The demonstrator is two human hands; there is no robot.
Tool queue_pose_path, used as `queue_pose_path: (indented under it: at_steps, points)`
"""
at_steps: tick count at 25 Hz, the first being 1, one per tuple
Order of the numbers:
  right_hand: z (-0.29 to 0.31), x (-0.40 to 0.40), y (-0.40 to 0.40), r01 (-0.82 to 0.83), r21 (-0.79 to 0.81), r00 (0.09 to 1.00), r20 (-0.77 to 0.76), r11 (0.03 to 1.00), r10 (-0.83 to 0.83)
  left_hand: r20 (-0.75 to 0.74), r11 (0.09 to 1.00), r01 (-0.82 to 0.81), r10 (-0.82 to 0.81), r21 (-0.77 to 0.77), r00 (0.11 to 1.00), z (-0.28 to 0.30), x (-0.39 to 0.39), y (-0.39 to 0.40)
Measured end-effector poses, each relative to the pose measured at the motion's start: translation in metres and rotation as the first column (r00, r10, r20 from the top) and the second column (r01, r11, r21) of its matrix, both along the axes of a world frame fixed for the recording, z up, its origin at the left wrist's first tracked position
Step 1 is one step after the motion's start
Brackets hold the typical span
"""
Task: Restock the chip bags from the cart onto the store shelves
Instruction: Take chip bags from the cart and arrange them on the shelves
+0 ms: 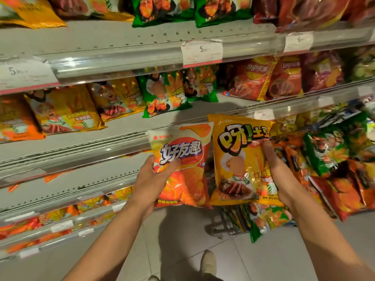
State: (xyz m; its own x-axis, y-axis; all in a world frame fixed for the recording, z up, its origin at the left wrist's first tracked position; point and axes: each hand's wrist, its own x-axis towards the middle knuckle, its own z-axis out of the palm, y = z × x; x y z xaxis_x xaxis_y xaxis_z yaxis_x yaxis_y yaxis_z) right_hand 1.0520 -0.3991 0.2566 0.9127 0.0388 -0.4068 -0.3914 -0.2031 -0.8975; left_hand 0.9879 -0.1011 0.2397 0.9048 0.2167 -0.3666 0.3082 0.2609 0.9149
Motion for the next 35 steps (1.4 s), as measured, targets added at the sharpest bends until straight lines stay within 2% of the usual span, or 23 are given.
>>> queue_pose_path:
  at_steps: [4, 10, 13, 15, 19, 24, 30, 35]
  points:
    - [-0.007, 0.024, -0.032, -0.003, 0.134, 0.995, -0.101, 0.991, 0.017, -0.063, 0.997, -0.067, 0.065, -0.037, 0.996, 0.003, 0.016, -0.033]
    - [-0.026, 0.053, -0.043, -0.081, 0.122, 0.989, -0.115, 0.989, 0.095, -0.132, 0.983, -0.185, 0.182, -0.007, 0.974, -0.003, 0.007, -0.051]
    - [-0.044, 0.057, -0.030, -0.137, 0.143, 0.963, -0.213, 0.980, 0.166, -0.186, 0.967, -0.253, 0.251, 0.015, 0.950, -0.015, -0.011, -0.040]
    - [-0.057, 0.048, -0.012, -0.213, 0.112, 0.945, -0.227, 0.971, 0.234, -0.224, 0.950, -0.312, 0.306, 0.010, 0.925, -0.022, -0.029, -0.028]
    - [-0.072, 0.020, 0.040, -0.341, 0.030, 0.915, -0.217, 0.939, 0.340, -0.246, 0.901, -0.433, 0.416, -0.017, 0.875, -0.035, -0.072, 0.007]
    - [-0.083, -0.024, 0.123, -0.482, 0.050, 0.852, -0.205, 0.875, 0.481, -0.236, 0.794, -0.600, 0.567, -0.097, 0.789, -0.044, -0.127, 0.082]
    - [-0.089, -0.099, 0.273, -0.591, 0.111, 0.781, -0.168, 0.799, 0.601, -0.250, 0.803, -0.577, 0.534, -0.150, 0.808, -0.058, -0.231, 0.225]
    - [-0.097, -0.168, 0.399, -0.661, 0.119, 0.716, -0.194, 0.741, 0.671, -0.319, 0.779, -0.604, 0.537, -0.168, 0.781, -0.063, -0.317, 0.338]
